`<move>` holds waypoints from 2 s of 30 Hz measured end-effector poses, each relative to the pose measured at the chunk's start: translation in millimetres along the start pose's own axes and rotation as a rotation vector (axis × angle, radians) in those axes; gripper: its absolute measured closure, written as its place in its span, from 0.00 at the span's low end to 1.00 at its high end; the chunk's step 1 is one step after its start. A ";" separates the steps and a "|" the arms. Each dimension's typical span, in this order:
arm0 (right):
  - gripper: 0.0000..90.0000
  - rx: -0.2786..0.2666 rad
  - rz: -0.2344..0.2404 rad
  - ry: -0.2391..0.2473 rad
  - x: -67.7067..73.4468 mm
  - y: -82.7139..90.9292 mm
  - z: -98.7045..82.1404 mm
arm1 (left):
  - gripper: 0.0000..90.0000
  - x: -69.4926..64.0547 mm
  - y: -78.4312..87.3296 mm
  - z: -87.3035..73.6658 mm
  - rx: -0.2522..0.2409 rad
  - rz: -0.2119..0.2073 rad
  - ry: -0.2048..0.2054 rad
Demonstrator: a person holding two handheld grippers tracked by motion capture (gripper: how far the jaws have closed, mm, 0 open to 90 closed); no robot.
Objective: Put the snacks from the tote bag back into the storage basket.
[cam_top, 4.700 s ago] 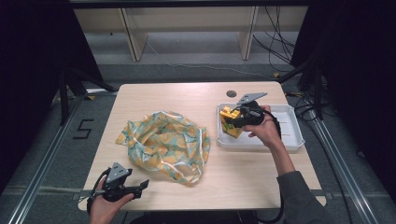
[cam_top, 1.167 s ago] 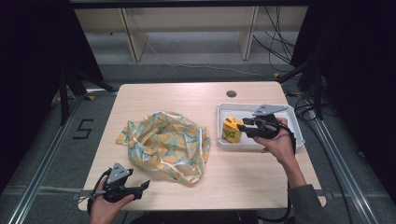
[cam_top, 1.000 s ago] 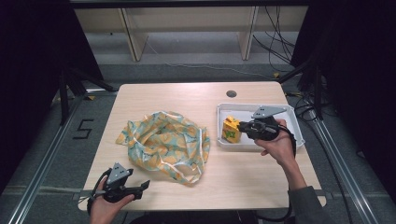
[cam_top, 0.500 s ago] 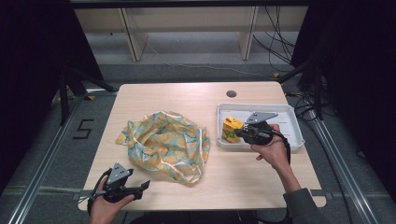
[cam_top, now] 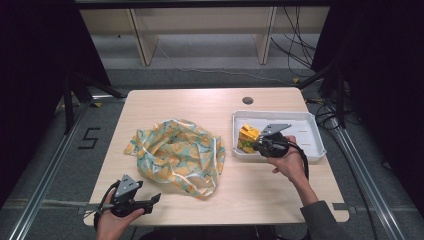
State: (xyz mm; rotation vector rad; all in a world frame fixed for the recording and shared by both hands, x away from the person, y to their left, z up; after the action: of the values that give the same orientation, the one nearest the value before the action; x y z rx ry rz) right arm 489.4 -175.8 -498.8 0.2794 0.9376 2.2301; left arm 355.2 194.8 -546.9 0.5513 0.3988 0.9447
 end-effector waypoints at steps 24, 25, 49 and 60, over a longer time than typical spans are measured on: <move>1.00 0.035 -0.042 -0.036 -22.2 1.9 -15.4 | 0.22 0.1 0.1 -0.1 0.002 0.001 -0.010; 1.00 0.037 -0.039 -0.038 -23.1 2.5 -15.8 | 0.22 0.2 0.1 -0.1 0.001 0.001 -0.010; 0.56 -0.048 0.010 -0.035 7.1 22.1 3.0 | 0.22 0.2 -0.2 -0.4 0.003 0.003 -0.010; 0.37 -0.088 0.015 -0.048 23.5 15.8 5.5 | 0.22 -0.7 -0.4 -0.9 0.004 0.001 0.002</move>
State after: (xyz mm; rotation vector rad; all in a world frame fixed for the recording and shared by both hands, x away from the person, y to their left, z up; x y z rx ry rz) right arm 466.3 -164.9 -485.4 0.2997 0.8121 2.2617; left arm 354.6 194.2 -547.8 0.5539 0.4024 0.9453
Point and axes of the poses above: each handheld gripper's, and its own axes: y roughly backward along the jaws, z roughly out of its top, x roughly to its left, the point moved 8 cm from there along -y, roughly forward along the jaws, and after that the axes turned 1 degree about y, right-handed, at the moved point
